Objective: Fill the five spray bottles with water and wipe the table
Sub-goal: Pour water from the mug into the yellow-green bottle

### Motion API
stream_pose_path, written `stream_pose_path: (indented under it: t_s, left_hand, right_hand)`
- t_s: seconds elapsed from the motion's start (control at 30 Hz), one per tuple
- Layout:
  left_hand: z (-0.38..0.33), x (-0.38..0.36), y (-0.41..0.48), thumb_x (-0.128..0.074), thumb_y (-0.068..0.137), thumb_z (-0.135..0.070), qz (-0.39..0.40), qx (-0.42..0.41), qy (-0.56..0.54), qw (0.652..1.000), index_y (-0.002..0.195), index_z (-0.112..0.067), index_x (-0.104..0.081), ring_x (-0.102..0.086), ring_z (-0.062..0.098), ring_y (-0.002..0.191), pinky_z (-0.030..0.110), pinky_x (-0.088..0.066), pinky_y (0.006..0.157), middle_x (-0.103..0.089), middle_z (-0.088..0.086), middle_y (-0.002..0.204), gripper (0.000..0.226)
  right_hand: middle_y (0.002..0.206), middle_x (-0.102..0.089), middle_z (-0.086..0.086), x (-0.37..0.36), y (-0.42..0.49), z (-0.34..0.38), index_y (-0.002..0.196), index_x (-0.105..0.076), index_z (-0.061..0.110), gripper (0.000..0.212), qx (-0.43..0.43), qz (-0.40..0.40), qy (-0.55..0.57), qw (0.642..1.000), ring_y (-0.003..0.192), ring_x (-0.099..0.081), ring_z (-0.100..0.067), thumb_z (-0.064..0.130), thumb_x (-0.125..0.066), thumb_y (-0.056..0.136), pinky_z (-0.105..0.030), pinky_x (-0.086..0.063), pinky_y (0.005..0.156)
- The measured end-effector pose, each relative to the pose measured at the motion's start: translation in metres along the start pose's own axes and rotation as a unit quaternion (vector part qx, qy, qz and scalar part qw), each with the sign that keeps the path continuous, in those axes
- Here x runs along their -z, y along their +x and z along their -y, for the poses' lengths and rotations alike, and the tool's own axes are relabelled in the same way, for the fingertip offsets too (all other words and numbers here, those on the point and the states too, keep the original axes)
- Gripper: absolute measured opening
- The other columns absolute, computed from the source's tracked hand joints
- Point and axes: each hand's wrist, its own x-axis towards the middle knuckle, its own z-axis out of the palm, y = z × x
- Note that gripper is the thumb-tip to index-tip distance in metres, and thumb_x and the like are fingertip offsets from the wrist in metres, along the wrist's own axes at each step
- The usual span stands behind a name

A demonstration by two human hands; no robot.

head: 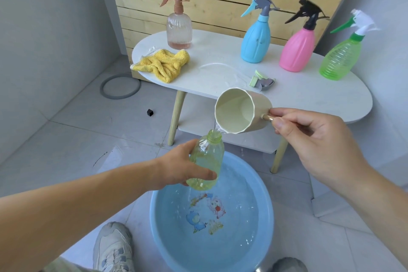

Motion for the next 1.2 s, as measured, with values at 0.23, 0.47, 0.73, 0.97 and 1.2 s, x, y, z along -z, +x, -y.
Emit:
stream_pose_path:
  t_s: [0.23, 0.47, 0.73, 0.97, 1.2]
  left_hand:
    - [0.0016, -0.0006, 0.0008, -0.091, 0.058, -0.032, 0.0, 0.003, -0.001, 1.0, 0.125, -0.043, -0.057, -0.074, 0.021, 0.099, 0.054, -0.061, 0.086, -0.072, -0.001, 0.111, 0.076]
    - [0.0017, -0.0017, 0.0015, -0.09, 0.058, -0.032, 0.001, 0.005, -0.004, 1.0, 0.128, -0.044, -0.055, -0.074, 0.022, 0.1, 0.054, -0.06, 0.087, -0.072, 0.0, 0.112, 0.079]
    - [0.0029, -0.002, 0.0015, -0.091, 0.057, -0.033, -0.002, 0.008, -0.002, 1.0, 0.129, -0.044, -0.054, -0.073, 0.021, 0.1, 0.054, -0.061, 0.086, -0.071, -0.002, 0.111, 0.081]
    - [0.0016, -0.0028, 0.0009, -0.09, 0.057, -0.033, -0.001, 0.007, -0.002, 1.0, 0.131, -0.044, -0.053, -0.073, 0.022, 0.101, 0.054, -0.061, 0.086, -0.07, -0.001, 0.112, 0.083]
    - [0.002, -0.0027, 0.0015, -0.09, 0.057, -0.033, 0.001, 0.008, -0.004, 1.0, 0.129, -0.044, -0.054, -0.073, 0.024, 0.102, 0.055, -0.06, 0.086, -0.07, 0.001, 0.114, 0.082]
  right_hand:
    - [0.111, -0.07, 0.016, 0.0, -0.0003, 0.0007, 0.082, -0.075, 0.027, 0.013, 0.015, -0.005, -0.007, 1.0, 0.094, -0.065, 0.011, 0.02, -0.066, 0.089, -0.003, -0.044, 0.081]
    - [0.11, -0.07, 0.015, 0.0009, 0.0002, -0.0005, 0.081, -0.075, 0.029, 0.016, 0.034, -0.003, -0.029, 0.999, 0.109, -0.061, 0.007, 0.02, -0.066, 0.09, -0.006, -0.044, 0.086]
    - [0.113, -0.069, 0.015, 0.0011, 0.001, -0.0011, 0.084, -0.076, 0.03, 0.013, 0.046, -0.01, -0.037, 0.998, 0.112, -0.061, 0.002, 0.023, -0.066, 0.089, -0.021, -0.048, 0.093]
    - [0.116, -0.069, 0.01, 0.0011, 0.0006, -0.0023, 0.085, -0.076, 0.026, 0.012, 0.056, -0.006, -0.042, 0.998, 0.112, -0.061, 0.002, 0.022, -0.066, 0.089, -0.015, -0.046, 0.093]
    - [0.116, -0.068, 0.01, -0.0003, 0.0001, -0.0006, 0.083, -0.075, 0.027, 0.012, 0.071, -0.009, -0.045, 0.996, 0.112, -0.06, 0.006, 0.022, -0.066, 0.088, -0.01, -0.044, 0.094]
